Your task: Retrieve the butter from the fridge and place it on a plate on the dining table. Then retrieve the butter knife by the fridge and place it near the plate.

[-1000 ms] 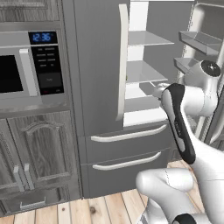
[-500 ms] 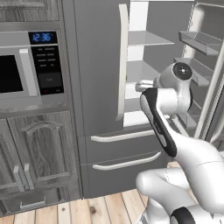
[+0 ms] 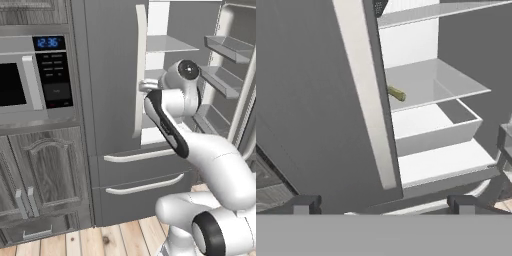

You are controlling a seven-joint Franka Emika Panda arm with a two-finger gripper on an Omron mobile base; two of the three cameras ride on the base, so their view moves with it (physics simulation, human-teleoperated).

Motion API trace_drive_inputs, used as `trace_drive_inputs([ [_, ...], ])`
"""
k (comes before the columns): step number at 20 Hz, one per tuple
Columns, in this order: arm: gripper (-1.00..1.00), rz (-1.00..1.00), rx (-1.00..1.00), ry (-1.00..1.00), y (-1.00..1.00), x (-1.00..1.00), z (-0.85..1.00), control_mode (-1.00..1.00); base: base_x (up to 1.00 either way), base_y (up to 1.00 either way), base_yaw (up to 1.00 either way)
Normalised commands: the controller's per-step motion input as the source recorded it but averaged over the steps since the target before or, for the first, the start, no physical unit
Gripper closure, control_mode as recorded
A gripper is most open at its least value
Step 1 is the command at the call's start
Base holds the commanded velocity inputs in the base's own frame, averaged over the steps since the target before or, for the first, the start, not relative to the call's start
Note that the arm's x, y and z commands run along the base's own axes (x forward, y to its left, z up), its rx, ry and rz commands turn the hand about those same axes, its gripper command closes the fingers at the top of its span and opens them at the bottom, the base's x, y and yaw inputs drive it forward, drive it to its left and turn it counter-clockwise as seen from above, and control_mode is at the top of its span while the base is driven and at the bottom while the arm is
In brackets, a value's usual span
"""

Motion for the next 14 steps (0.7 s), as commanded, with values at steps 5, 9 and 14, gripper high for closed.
trace_drive_inputs([
  [5, -1.00, 0.07, -0.04, -0.04, 0.14, 0.11, 0.12, -1.00, 0.00, 0.00, 0.00],
  [9, -1.00, 0.00, -0.10, -0.13, 0.00, 0.00, -0.01, -1.00, 0.00, 0.00, 0.00],
  [14, -1.00, 0.00, -0.09, -0.07, 0.00, 0.25, 0.00, -1.00, 0.00, 0.00, 0.00],
])
